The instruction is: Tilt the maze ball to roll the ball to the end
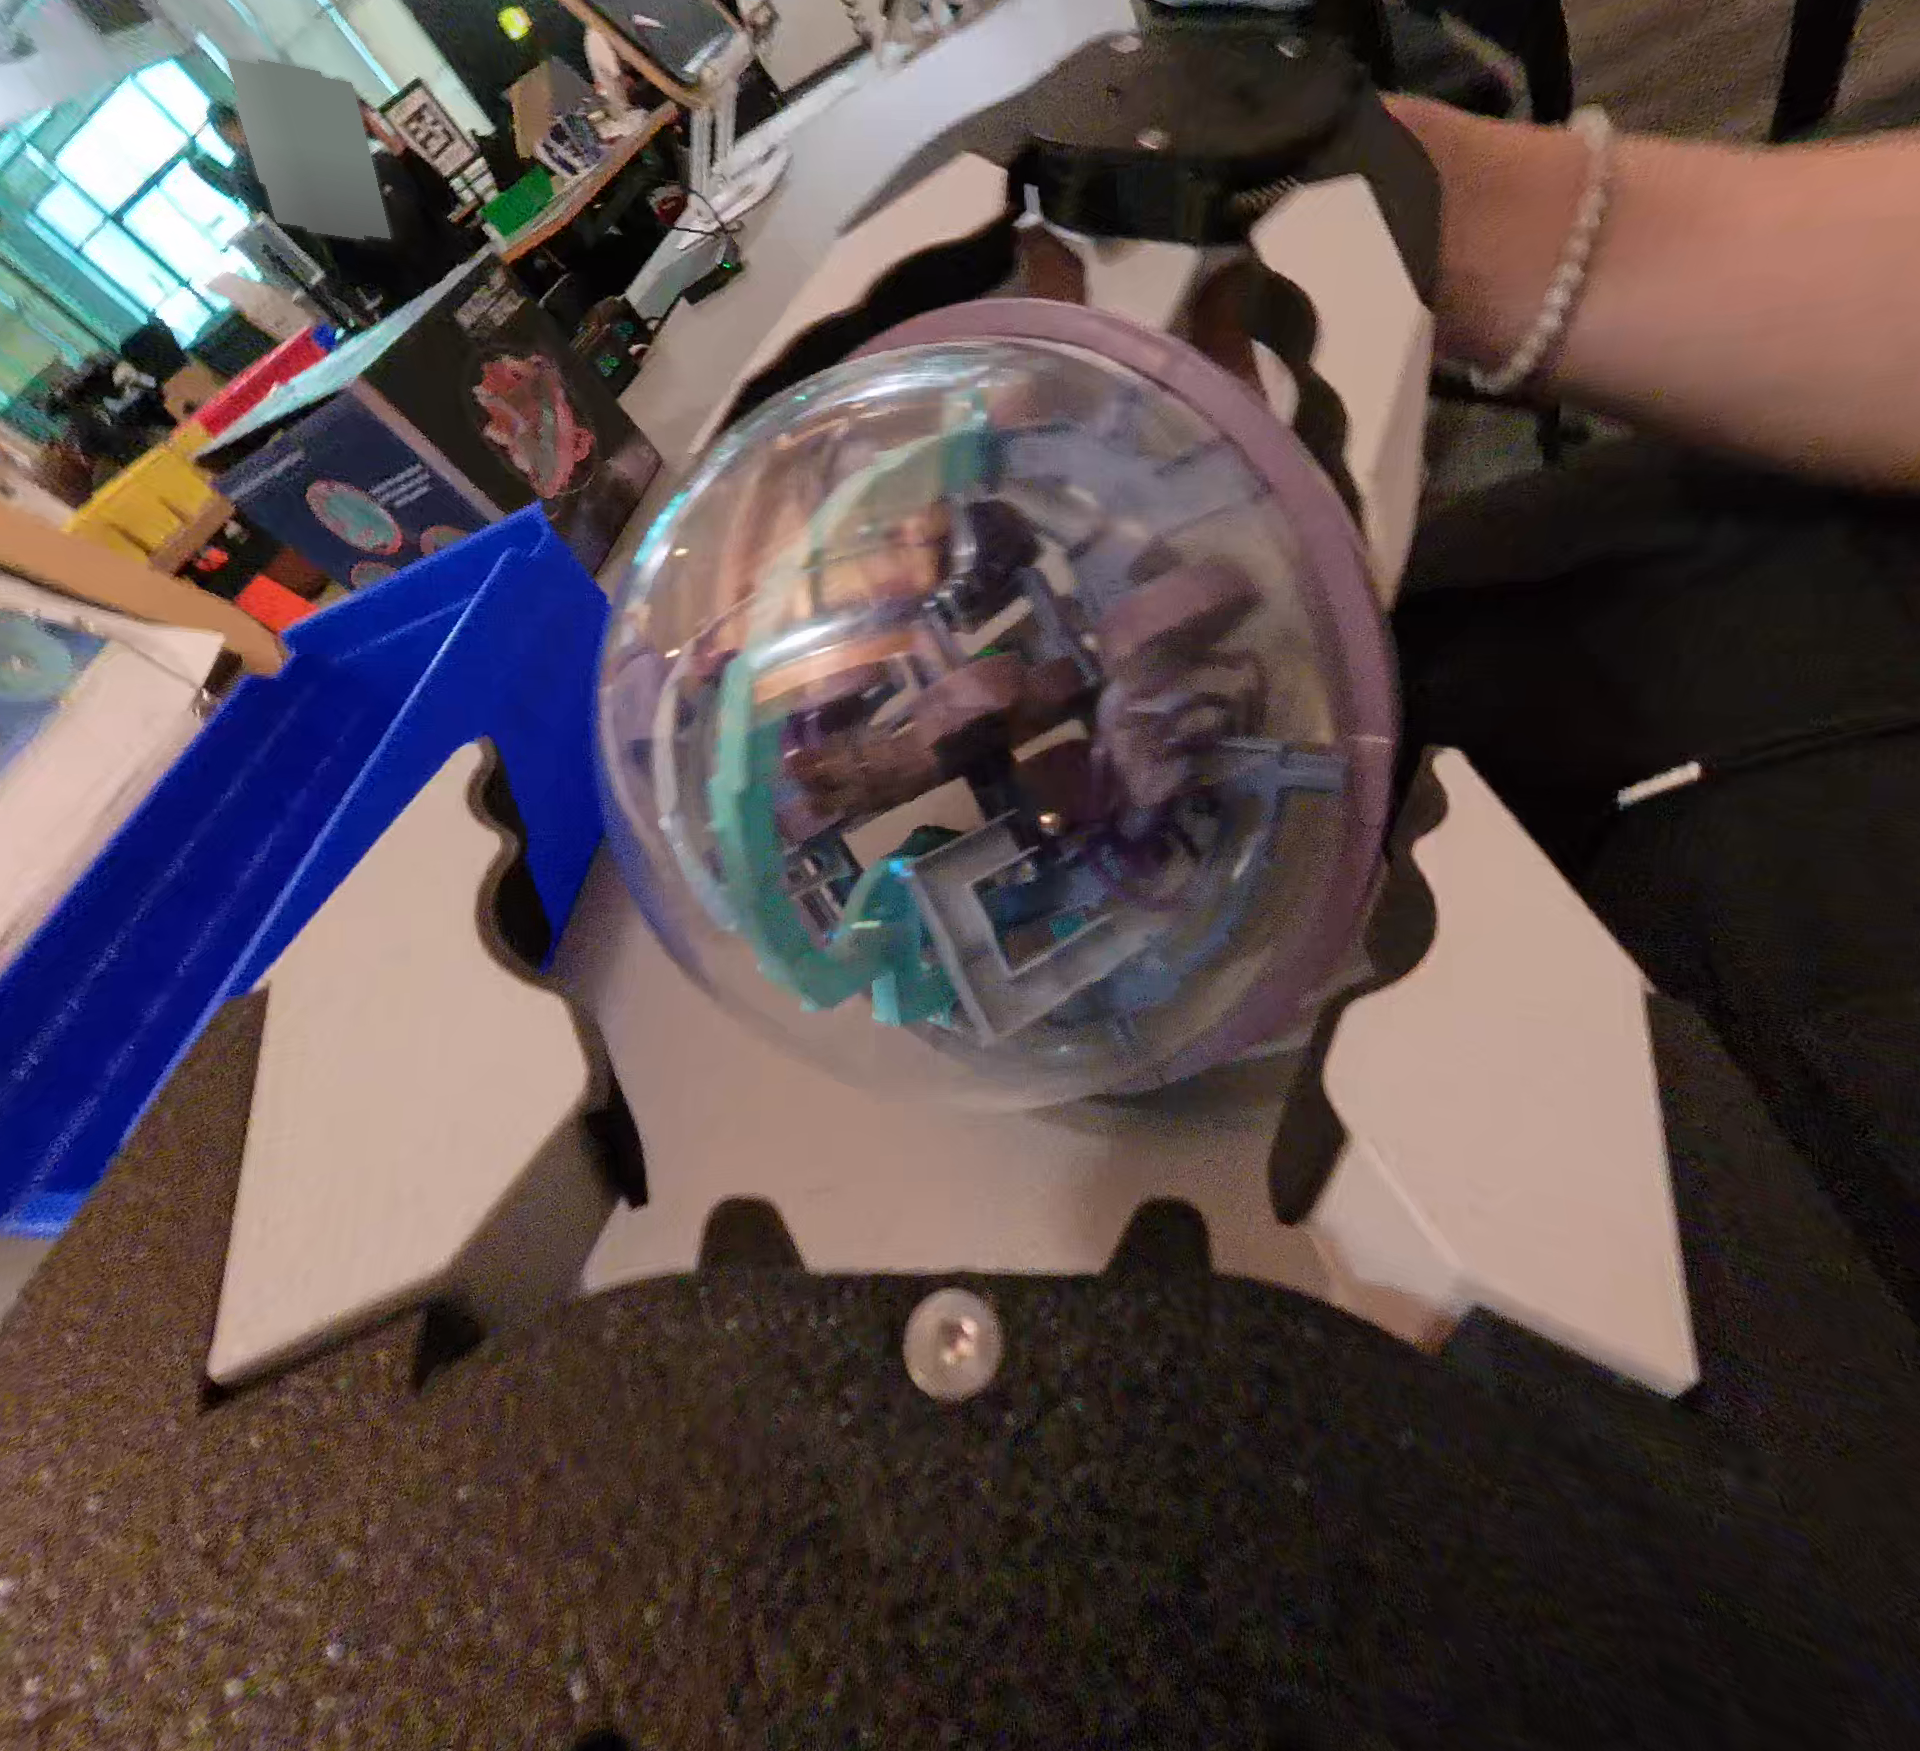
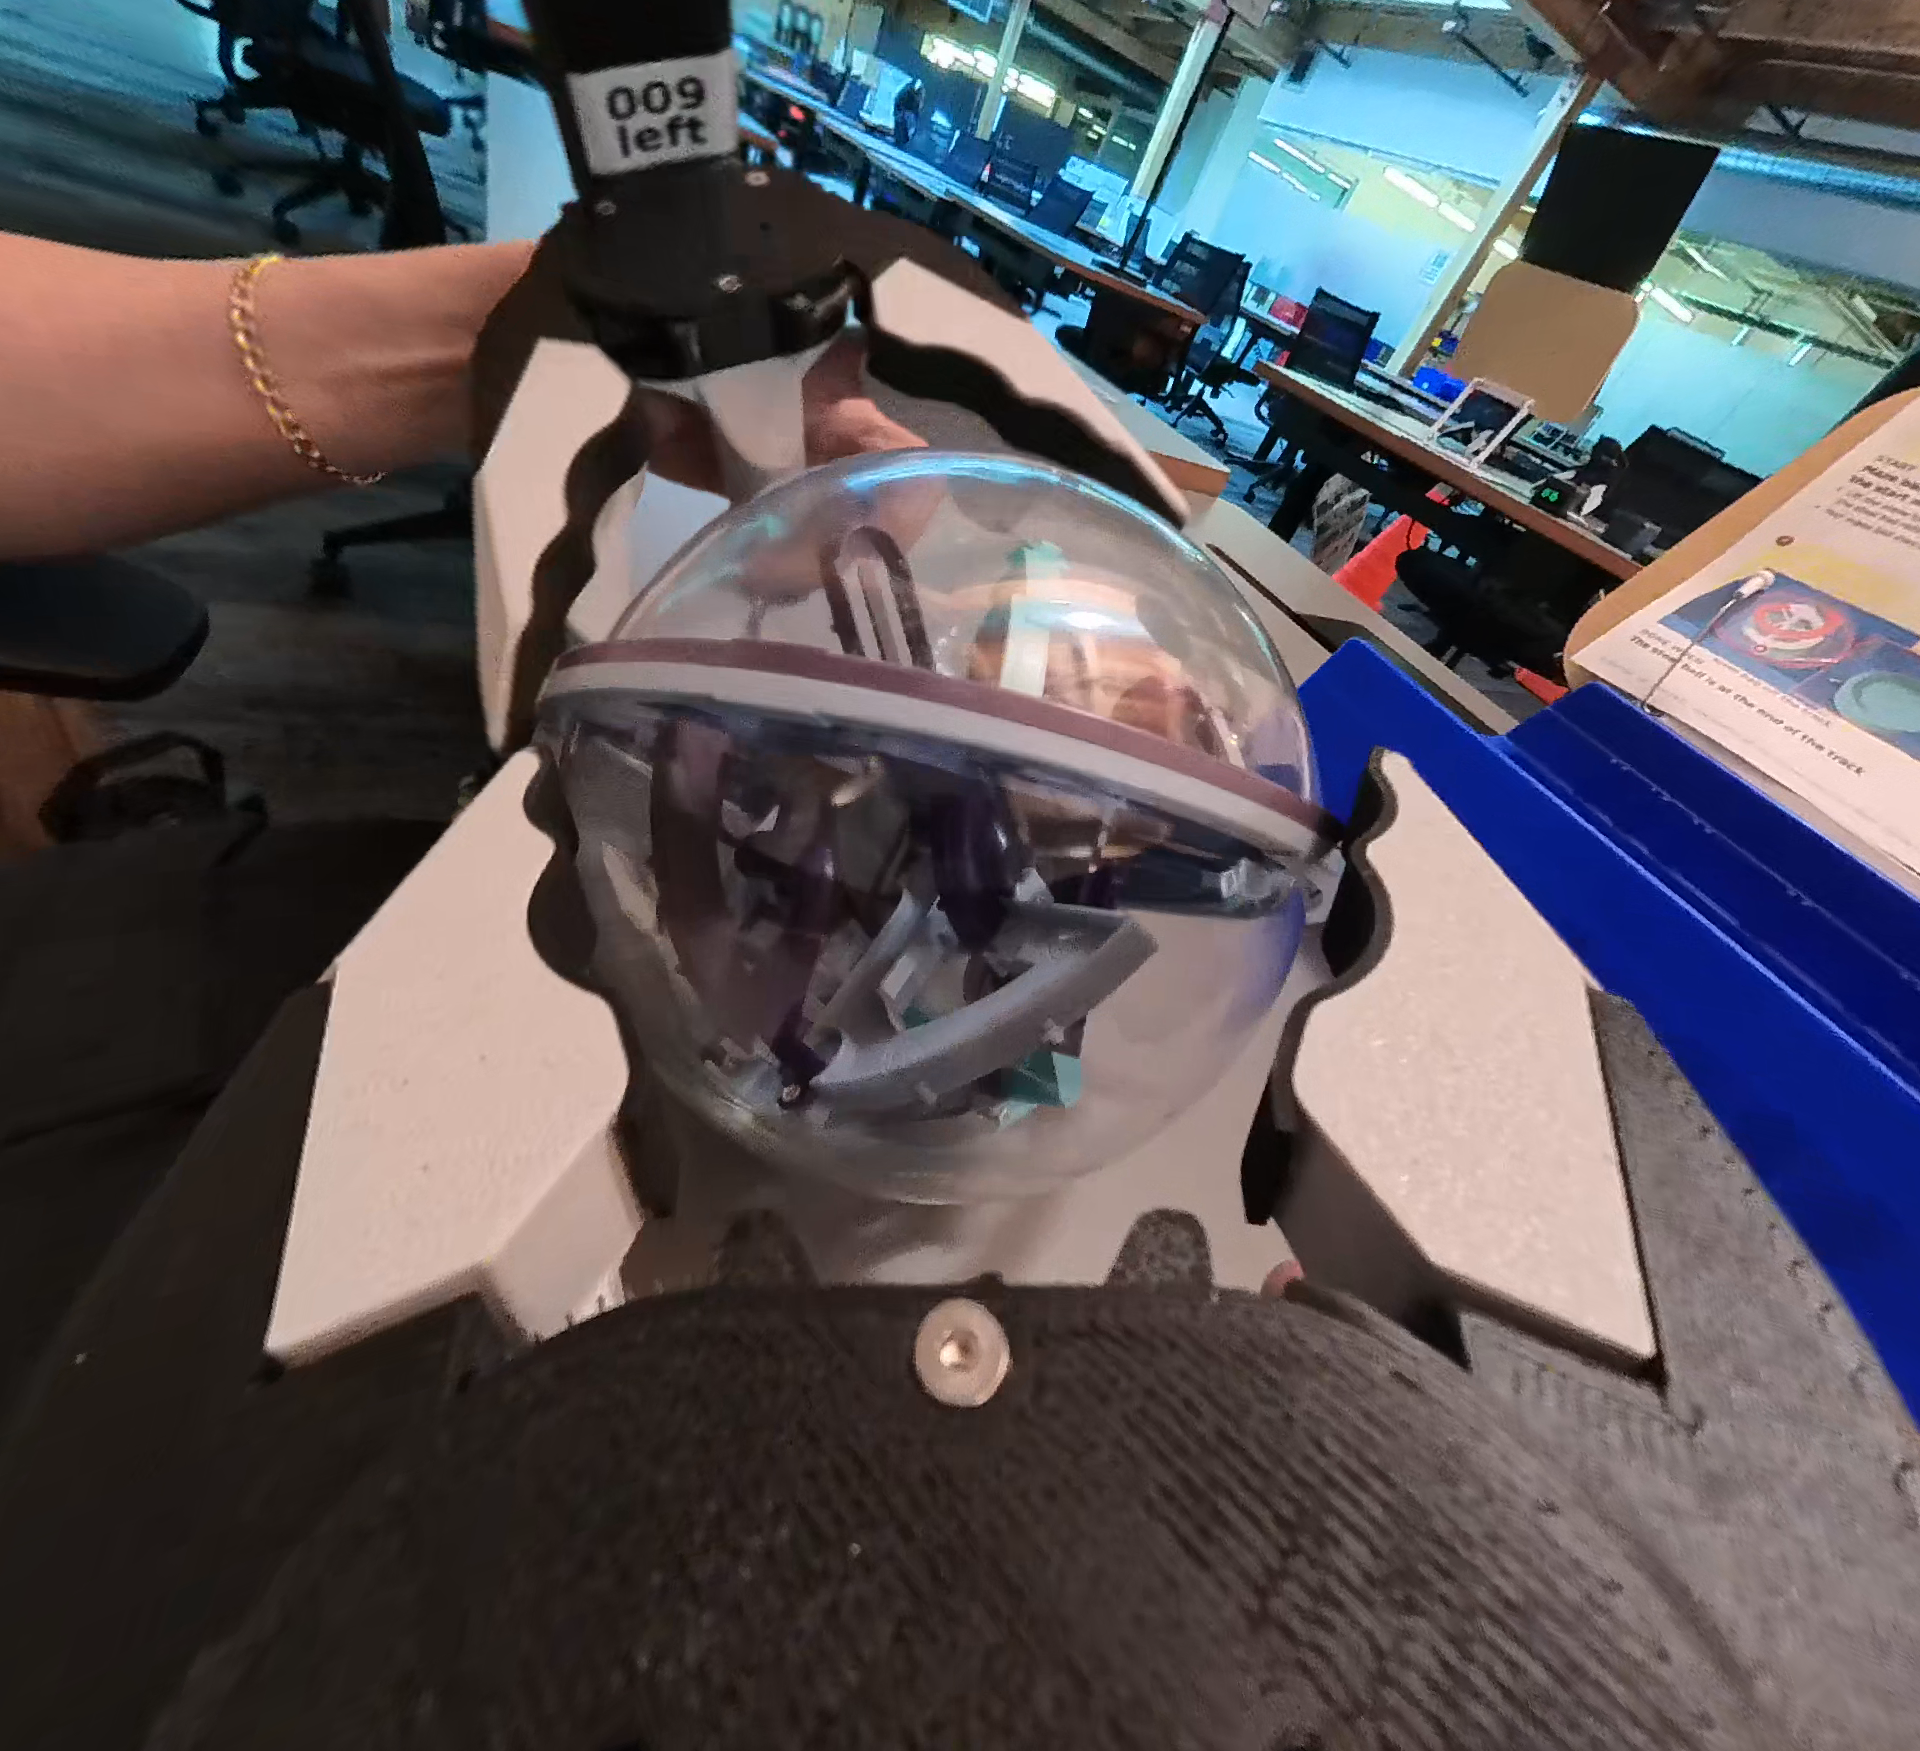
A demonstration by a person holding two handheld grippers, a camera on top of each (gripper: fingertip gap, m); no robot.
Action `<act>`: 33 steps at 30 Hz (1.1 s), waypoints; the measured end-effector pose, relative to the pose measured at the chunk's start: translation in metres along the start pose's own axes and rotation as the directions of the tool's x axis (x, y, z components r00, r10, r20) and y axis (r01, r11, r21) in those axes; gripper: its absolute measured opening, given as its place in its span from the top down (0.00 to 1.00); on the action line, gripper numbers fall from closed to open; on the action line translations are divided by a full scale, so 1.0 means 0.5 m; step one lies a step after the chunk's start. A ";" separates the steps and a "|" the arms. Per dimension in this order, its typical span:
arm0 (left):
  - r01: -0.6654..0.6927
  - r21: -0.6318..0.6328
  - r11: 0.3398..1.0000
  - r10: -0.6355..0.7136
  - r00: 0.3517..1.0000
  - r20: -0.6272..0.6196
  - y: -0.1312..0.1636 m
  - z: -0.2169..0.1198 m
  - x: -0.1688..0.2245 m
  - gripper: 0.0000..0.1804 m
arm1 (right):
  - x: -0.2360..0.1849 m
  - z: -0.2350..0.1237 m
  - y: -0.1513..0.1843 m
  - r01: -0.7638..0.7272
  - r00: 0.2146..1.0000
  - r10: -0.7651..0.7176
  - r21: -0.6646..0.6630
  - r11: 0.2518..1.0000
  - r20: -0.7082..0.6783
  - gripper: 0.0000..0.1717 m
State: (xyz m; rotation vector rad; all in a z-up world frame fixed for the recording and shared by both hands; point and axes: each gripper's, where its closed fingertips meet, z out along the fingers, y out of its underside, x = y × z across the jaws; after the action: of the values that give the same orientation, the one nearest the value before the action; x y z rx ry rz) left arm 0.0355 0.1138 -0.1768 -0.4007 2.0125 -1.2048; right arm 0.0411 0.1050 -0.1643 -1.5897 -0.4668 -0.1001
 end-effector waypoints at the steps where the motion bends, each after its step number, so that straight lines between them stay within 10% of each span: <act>1: -0.035 -0.026 0.999 0.035 0.999 -0.028 0.006 0.005 0.014 0.13 | 0.000 0.003 -0.003 -0.004 1.000 0.004 0.007 1.000 -0.001 0.17; 11: 0.200 -0.078 0.977 -0.198 0.980 0.036 0.030 0.021 -0.015 0.14 | 0.028 -0.003 -0.007 -0.045 0.997 0.046 0.021 0.999 -0.064 0.20; 16: 0.283 -0.103 0.954 -0.276 0.958 0.073 0.033 0.024 -0.025 0.14 | -0.007 -0.010 0.073 0.149 0.989 -0.147 -0.253 0.956 0.025 0.14; 21: 0.348 -0.133 0.928 -0.334 0.935 0.120 0.035 0.026 -0.031 0.14 | 0.019 0.013 0.081 0.188 0.978 -0.203 -0.245 0.951 -0.039 0.18; 27: 0.137 -0.224 0.965 -0.128 0.990 0.057 0.056 0.012 -0.009 0.14 | 0.010 0.009 0.083 0.089 0.996 -0.091 -0.169 0.982 -0.003 0.18; 33: -0.085 -0.062 0.994 0.093 0.986 0.139 0.015 0.012 -0.036 0.13 | 0.020 0.010 0.092 0.054 0.998 -0.060 -0.183 0.982 -0.025 0.19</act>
State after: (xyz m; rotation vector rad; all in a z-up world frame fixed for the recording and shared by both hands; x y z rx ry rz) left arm 0.0529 0.1244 -0.1771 -0.4087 1.9241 -1.0380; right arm 0.0657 0.1119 -0.2045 -1.7523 -0.4907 -0.2154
